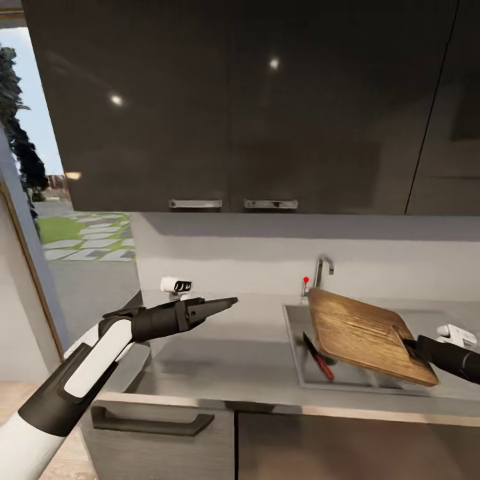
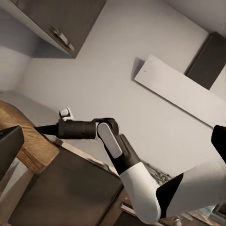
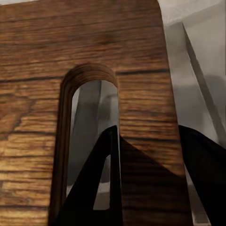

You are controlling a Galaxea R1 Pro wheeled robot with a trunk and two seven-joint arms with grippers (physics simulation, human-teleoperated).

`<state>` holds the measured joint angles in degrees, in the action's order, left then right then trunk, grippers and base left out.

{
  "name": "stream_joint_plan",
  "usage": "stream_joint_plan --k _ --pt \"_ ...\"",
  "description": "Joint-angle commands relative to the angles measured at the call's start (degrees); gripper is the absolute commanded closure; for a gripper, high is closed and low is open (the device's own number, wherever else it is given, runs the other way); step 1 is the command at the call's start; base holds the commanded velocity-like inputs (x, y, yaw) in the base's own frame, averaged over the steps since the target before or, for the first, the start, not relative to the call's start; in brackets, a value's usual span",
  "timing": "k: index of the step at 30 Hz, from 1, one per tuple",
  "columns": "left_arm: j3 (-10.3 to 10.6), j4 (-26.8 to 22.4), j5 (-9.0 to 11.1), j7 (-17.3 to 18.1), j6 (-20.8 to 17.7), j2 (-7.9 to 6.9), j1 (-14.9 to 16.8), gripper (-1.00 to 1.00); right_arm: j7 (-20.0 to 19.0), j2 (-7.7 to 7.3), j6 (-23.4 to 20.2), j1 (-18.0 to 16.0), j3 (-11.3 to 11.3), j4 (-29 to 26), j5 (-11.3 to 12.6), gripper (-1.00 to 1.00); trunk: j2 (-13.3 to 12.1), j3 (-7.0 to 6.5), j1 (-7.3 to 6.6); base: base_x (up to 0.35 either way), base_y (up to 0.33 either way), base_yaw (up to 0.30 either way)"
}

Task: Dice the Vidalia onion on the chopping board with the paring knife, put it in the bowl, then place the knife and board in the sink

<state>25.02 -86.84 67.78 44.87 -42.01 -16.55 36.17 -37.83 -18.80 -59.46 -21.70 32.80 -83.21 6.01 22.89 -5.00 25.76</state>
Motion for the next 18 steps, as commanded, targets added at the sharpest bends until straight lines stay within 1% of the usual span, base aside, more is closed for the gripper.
stream_joint_plan --k 1,3,7,8,9,10,11,12,14,15,16,18 --pt "0.1 0.1 0.4 0.0 -0.4 -0.04 0.1 -1.00 0.4 -0.01 -0.5 0.0 0.1 0.0 0.8 1.00 0.0 0.02 0.03 0.000 -0.040 0.287" --pt "0.1 0.1 0.4 0.0 -0.4 -0.06 0.1 -1.00 0.7 -0.01 -0.5 0.0 0.1 0.0 0.8 1.00 0.0 0.02 0.03 0.000 0.098 0.287" --pt "0.1 0.1 0.4 0.0 -0.4 -0.06 0.1 -1.00 1.2 0.00 -0.5 0.0 0.0 0.1 0.7 1.00 0.0 0.02 0.03 0.000 0.195 0.249" --pt "0.1 0.1 0.5 0.1 -0.4 -0.10 0.1 -1.00 1.2 0.01 -0.5 0.0 -1.2 0.2 0.8 1.00 0.0 0.02 0.03 0.000 0.054 0.061" --pt "0.1 0.1 0.5 0.1 -0.4 -0.14 0.1 -1.00 1.1 0.05 -0.5 0.0 -3.4 0.3 0.9 1.00 0.0 0.02 0.03 0.000 0.028 0.031" --pt "0.0 0.2 0.7 0.2 -0.4 -0.26 0.1 -1.00 1.2 0.34 -0.5 0.0 -6.8 0.6 1.0 1.00 0.0 0.02 0.03 0.000 0.011 0.013" --pt "0.0 0.2 0.8 0.2 -0.4 -0.32 0.1 -1.00 1.2 0.50 -0.5 0.0 -8.7 0.9 0.9 1.00 0.0 0.02 0.03 0.000 0.007 0.008" --pt "0.0 0.2 0.9 0.2 -0.4 -0.40 0.1 -1.00 1.3 0.77 -0.5 0.0 -11.7 1.3 0.9 1.00 0.0 0.02 0.03 0.000 0.004 0.004" --pt "-0.1 0.3 1.1 0.3 -0.4 -0.46 0.0 -1.00 1.4 1.60 -0.5 0.0 -15.0 1.5 0.9 1.00 0.0 0.02 0.03 0.000 0.002 0.002" --pt "-0.1 0.3 1.1 0.3 -0.5 -0.48 0.0 -1.00 1.5 2.62 -0.5 0.0 -15.2 1.7 1.2 1.00 0.0 0.02 0.03 0.000 0.000 0.000" --pt "-0.1 0.4 1.1 0.3 -0.5 -0.49 0.1 -1.00 1.7 4.09 -0.5 0.0 -13.8 1.8 1.3 1.00 0.0 0.02 0.03 0.000 0.000 0.000" --pt "-0.1 0.4 1.2 0.4 -0.5 -0.47 0.0 -1.00 2.6 6.28 -0.5 -0.1 -10.6 1.8 1.3 1.00 0.0 0.02 0.03 0.000 0.000 0.000"
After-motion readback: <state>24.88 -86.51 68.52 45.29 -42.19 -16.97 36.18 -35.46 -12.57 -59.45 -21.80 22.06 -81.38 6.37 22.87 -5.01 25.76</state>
